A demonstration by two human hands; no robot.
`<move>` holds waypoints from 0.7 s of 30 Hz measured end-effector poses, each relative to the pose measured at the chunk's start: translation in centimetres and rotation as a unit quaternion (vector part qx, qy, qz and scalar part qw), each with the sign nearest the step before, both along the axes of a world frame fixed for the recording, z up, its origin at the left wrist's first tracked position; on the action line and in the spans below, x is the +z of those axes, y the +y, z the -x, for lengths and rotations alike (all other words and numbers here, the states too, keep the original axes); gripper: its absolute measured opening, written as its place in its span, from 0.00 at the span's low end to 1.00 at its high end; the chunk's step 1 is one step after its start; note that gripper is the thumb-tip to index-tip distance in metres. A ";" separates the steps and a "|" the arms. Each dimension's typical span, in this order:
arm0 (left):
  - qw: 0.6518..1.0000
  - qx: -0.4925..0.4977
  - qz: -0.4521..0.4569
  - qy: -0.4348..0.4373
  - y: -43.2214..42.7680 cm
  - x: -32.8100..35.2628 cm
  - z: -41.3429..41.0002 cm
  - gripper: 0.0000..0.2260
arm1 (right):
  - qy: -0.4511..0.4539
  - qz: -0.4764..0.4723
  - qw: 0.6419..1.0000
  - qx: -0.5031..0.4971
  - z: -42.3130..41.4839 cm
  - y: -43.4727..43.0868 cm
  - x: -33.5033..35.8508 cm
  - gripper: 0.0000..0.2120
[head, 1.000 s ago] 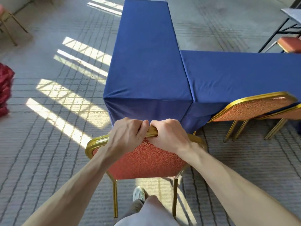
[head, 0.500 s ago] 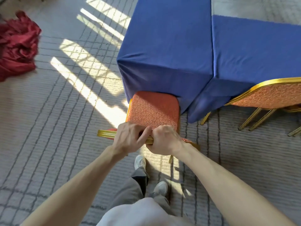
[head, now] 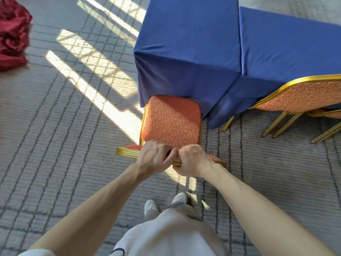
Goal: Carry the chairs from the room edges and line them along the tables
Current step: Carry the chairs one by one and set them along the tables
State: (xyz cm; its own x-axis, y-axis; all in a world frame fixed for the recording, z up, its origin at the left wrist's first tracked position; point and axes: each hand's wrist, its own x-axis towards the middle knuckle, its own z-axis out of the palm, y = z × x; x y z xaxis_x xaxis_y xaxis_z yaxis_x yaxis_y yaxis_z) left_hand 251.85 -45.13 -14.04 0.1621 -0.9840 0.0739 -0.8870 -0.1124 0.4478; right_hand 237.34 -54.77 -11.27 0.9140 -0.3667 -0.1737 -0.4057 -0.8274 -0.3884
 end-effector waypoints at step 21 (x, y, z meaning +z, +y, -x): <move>0.997 -0.042 0.070 0.008 -1.1 -2.3 -1.0 0.18 | -0.007 0.034 0.982 -0.186 -0.4 2.3 -2.1 0.07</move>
